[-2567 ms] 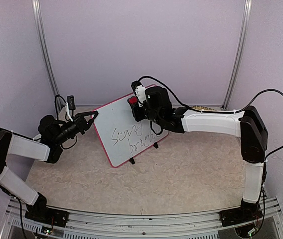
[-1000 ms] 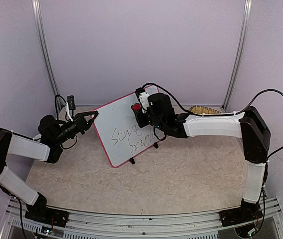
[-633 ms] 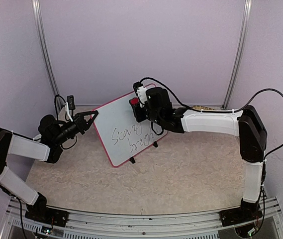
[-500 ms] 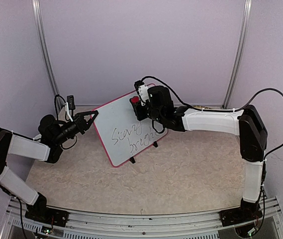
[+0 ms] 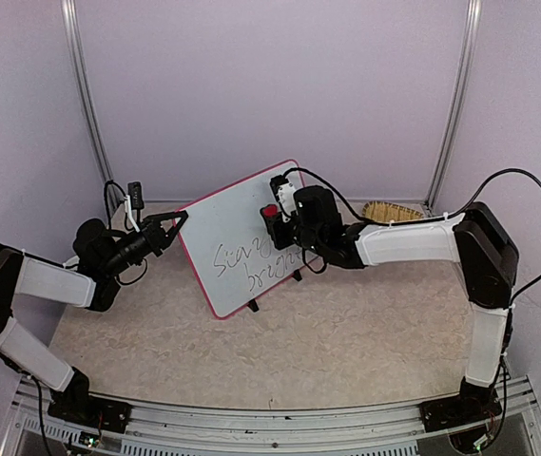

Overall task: Erase the whiteboard
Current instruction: Erase the whiteboard at the center of the board.

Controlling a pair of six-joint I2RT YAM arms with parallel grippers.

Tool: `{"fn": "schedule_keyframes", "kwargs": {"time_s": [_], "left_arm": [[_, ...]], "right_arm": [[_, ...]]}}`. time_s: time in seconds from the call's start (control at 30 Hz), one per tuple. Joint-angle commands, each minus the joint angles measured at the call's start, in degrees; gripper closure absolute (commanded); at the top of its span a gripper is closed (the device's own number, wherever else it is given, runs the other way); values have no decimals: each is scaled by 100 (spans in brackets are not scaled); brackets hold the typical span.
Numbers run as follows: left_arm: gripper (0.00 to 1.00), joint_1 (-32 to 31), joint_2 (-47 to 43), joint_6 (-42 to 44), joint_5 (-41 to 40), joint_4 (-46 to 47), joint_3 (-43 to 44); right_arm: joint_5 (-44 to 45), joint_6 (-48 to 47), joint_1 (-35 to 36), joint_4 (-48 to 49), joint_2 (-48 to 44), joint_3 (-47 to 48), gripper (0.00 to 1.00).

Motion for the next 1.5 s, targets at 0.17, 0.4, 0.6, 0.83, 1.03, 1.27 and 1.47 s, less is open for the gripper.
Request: {"fn": "schedule_keyframes", "kwargs": {"time_s": [0.17, 0.4, 0.6, 0.83, 1.03, 1.27, 1.47], "left_arm": [[100, -140, 57, 334, 808, -90, 71], [100, -140, 52, 336, 813, -99, 76], [100, -140, 56, 335, 815, -88, 76], [100, -140, 52, 340, 815, -101, 76], [100, -140, 52, 333, 833, -115, 85], [100, -140, 57, 346, 824, -114, 84], [100, -140, 57, 345, 820, -119, 85]], "right_arm": [[5, 174, -84, -186, -58, -720, 82], [-10, 263, -87, -91, -96, -936, 82], [25, 250, -84, -71, -118, -914, 82], [54, 113, -123, -197, -97, -367, 82], [44, -31, -178, -334, -62, 178, 81], [-20, -123, -305, -523, -10, 734, 81], [-196, 5, -491, -614, 88, 1068, 81]]}}
